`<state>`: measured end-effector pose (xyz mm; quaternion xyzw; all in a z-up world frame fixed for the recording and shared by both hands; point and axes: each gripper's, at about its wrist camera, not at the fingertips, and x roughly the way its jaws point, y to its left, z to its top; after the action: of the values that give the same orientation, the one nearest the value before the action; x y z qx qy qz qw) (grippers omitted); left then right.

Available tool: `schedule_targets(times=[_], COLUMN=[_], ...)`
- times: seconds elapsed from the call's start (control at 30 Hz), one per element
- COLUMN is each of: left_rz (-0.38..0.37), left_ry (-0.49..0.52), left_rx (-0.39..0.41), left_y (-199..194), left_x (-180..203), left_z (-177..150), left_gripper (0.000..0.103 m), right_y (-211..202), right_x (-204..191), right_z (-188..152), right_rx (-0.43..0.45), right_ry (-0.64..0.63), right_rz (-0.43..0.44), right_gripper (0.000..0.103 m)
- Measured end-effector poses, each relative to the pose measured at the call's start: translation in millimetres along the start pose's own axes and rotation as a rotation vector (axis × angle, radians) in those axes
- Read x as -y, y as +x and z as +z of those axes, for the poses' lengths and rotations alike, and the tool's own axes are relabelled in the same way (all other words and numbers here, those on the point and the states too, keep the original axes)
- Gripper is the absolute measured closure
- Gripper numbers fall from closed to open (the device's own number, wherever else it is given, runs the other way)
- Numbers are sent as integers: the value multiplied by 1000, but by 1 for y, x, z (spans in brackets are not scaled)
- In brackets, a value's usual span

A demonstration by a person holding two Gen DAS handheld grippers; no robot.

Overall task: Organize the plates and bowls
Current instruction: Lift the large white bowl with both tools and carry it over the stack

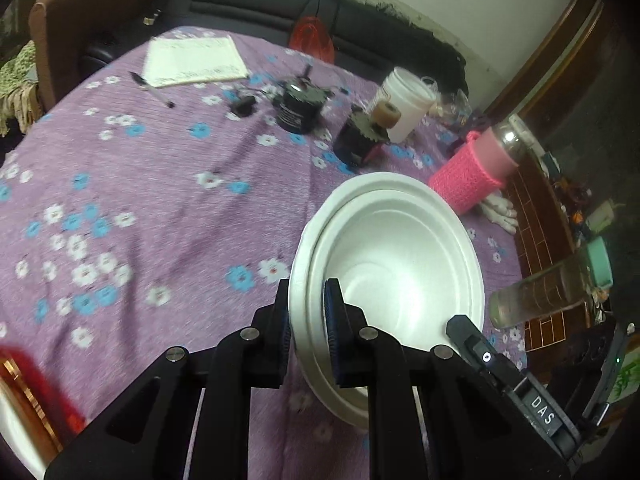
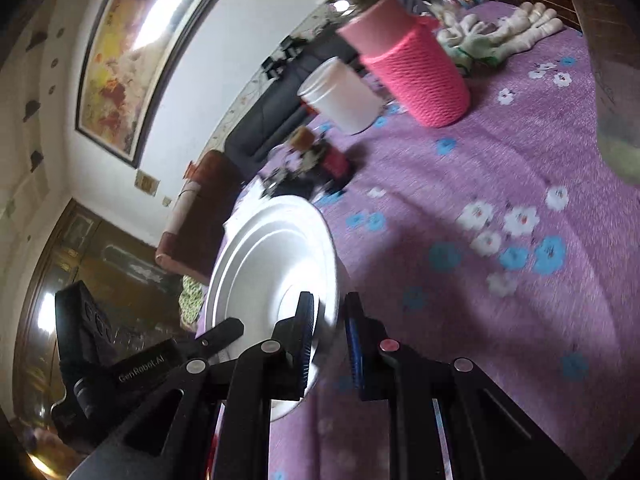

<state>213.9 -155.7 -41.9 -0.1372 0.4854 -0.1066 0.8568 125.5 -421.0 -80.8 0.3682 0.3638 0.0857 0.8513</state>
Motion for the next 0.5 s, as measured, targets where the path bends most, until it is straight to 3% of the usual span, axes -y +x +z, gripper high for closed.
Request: schedule_targets(times=[0.5], left_rz=[25], left_ry=[42], left_rx=[112], left_y=[-88], left_x=[-36], left_z=[-74], left_gripper=[90], right_y=[-64], right_x=[-56], right_z=[-89], right_rx=[1], right_ry=[-146], right_rz=[40], right_gripper=[87])
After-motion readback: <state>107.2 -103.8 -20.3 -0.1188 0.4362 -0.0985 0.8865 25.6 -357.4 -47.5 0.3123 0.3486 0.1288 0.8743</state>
